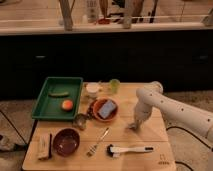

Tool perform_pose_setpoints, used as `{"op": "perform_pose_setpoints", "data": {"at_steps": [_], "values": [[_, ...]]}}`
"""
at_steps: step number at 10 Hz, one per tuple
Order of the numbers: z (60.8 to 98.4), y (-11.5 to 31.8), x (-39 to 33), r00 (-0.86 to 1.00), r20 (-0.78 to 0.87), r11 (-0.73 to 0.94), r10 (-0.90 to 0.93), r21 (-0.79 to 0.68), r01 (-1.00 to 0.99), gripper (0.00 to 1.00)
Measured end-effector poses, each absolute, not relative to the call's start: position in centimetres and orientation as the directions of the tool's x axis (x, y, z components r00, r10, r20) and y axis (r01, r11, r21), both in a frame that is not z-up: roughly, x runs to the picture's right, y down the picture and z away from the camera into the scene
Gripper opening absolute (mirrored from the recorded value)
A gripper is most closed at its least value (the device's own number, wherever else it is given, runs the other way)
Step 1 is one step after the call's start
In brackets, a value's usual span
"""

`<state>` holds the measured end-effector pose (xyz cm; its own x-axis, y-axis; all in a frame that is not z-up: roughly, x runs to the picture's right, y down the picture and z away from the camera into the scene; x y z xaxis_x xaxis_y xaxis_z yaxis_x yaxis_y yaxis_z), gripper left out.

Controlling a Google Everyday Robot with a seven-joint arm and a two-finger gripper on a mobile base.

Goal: Wipe table surface with towel

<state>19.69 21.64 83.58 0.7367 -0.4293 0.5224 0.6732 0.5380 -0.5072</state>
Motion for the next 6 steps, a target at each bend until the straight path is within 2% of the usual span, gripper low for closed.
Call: {"op": "perform_pose_setpoints", "data": {"at_steps": [6], "values": [[83.49,22.04,19.27,0.728,0.537,0.525,-0.426,-0.509,0.682,0.01]]}}
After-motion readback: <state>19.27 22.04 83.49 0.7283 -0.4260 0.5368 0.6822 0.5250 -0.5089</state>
